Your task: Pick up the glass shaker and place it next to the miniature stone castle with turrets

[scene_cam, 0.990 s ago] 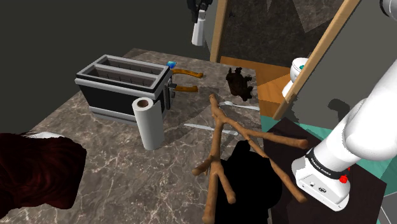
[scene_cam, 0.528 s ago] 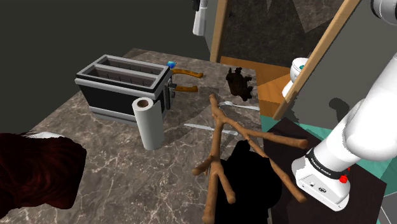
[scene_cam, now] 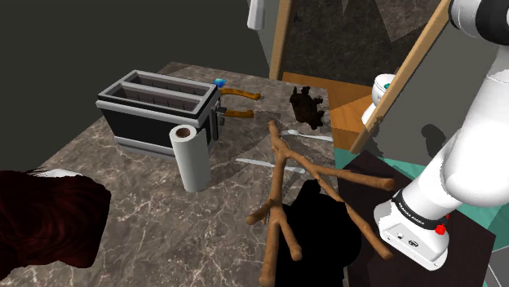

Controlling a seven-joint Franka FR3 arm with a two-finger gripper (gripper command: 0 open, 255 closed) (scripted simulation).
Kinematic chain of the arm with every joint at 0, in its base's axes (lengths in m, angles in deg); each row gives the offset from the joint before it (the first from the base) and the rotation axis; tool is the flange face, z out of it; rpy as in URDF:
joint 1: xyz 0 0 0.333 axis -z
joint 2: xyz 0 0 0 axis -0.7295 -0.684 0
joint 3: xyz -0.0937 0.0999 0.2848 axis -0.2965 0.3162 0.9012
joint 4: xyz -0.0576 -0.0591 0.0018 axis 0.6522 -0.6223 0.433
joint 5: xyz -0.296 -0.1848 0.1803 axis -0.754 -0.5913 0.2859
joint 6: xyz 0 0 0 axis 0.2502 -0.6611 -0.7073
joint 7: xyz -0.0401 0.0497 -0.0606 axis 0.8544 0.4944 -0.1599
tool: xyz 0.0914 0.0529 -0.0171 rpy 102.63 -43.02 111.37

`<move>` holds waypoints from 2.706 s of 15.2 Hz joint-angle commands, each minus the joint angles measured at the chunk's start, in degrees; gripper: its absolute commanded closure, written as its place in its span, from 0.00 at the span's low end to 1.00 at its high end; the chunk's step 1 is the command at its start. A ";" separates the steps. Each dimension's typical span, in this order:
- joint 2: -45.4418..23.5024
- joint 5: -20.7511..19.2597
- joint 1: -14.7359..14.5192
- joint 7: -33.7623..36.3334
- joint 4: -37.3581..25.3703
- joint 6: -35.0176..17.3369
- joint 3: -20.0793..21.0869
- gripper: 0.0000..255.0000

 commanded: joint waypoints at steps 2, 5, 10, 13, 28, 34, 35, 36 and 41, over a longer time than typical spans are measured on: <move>5.64 1.65 0.69 0.98 7.31 -1.71 0.42 1.00; 13.49 4.06 1.14 2.33 17.41 -4.18 0.88 1.00; 24.23 7.38 0.42 4.52 29.44 -5.81 1.50 1.00; 29.85 9.16 -0.45 5.99 34.90 -5.83 2.01 1.00; 51.66 17.76 -6.77 16.26 49.69 0.29 7.02 1.00; 55.67 19.58 -8.16 17.86 55.00 -1.23 8.04 1.00; 56.11 19.72 -8.30 17.84 56.12 -1.93 8.05 1.00; 56.53 19.87 -8.43 17.81 57.22 -2.62 8.08 1.00; 58.49 20.58 -9.06 17.74 62.54 -6.02 8.31 1.00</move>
